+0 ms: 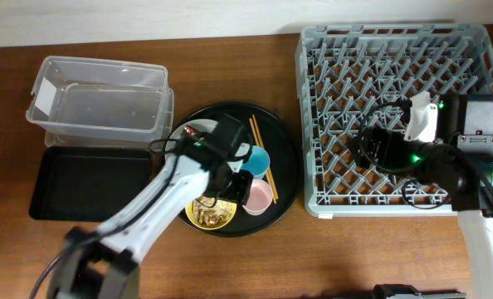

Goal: Sort waste into correct bins and load items into the dishwasher rack

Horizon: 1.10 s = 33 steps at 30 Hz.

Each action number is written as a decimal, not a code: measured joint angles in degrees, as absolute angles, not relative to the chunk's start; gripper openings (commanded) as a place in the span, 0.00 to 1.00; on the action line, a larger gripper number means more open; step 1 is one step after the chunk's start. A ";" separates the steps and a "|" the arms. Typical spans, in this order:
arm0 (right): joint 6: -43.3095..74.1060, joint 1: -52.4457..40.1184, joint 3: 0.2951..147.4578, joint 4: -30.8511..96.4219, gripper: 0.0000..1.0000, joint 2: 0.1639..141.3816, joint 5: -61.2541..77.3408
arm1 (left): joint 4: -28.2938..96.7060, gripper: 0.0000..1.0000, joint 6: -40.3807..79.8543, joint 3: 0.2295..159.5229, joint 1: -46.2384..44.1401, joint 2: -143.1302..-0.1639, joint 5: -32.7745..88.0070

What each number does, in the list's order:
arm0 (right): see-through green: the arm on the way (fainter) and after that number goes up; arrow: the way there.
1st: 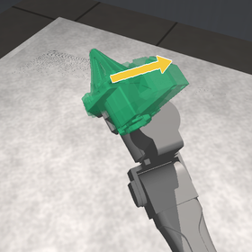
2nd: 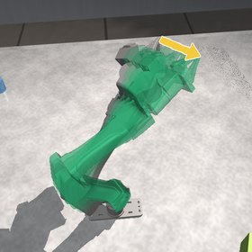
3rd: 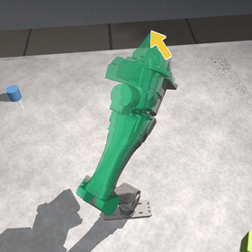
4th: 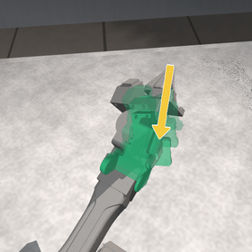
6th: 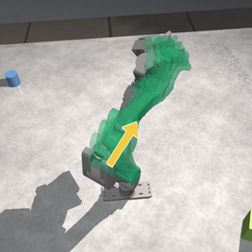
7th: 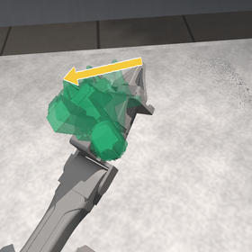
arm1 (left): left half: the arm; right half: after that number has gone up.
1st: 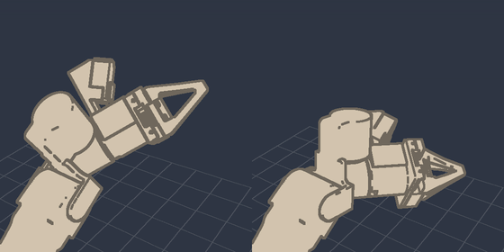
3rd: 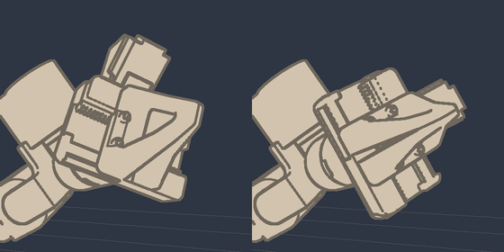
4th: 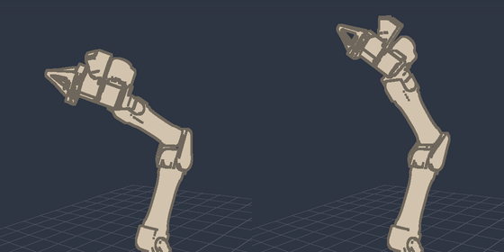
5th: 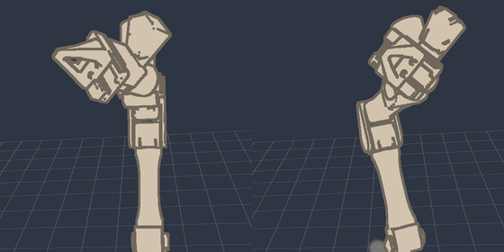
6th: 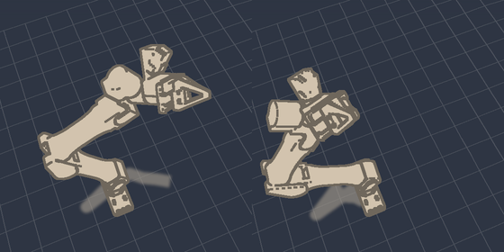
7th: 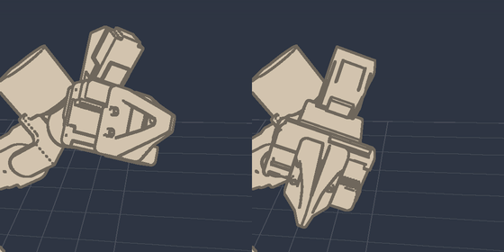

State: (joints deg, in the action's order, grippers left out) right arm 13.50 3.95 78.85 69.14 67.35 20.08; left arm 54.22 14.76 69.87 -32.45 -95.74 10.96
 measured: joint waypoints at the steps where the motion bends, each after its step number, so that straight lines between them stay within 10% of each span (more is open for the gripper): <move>1: 13.52 3.95 78.87 69.19 0.99 67.35 20.08 | 53.56 0.10 15.84 69.87 -32.69 -99.20 9.50; 8: 12.23 3.99 78.87 69.19 1.00 67.35 20.43 | 60.16 0.00 14.90 77.41 -31.75 -99.77 14.87; 19: -5.23 -12.67 79.02 48.73 0.95 68.12 61.39 | 57.74 0.00 -2.22 83.96 -13.08 -90.59 82.30; 24: -4.78 -17.69 79.02 46.22 0.50 72.88 62.52 | 57.71 0.01 -2.44 83.96 -13.08 -90.59 86.39; 27: -4.03 -16.47 79.02 46.24 0.44 72.58 63.42 | 57.45 0.10 -2.96 83.96 -13.13 -90.59 86.56; 28: -4.08 -15.18 79.02 46.28 0.44 71.90 63.24 | 57.63 0.55 -3.20 83.99 -13.15 -90.59 86.37; 29: -3.99 -14.98 79.02 46.33 0.43 71.61 62.98 | 57.63 0.64 -3.20 83.99 -13.15 -90.59 86.21; 33: -1.98 -9.76 79.07 51.13 0.41 70.17 59.88 | 57.93 0.70 -3.20 84.01 -13.15 -90.59 80.84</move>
State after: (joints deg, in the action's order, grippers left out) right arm -1.98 -9.76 79.07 51.13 70.17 59.88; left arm 57.93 -3.20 84.01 -13.15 -90.59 80.84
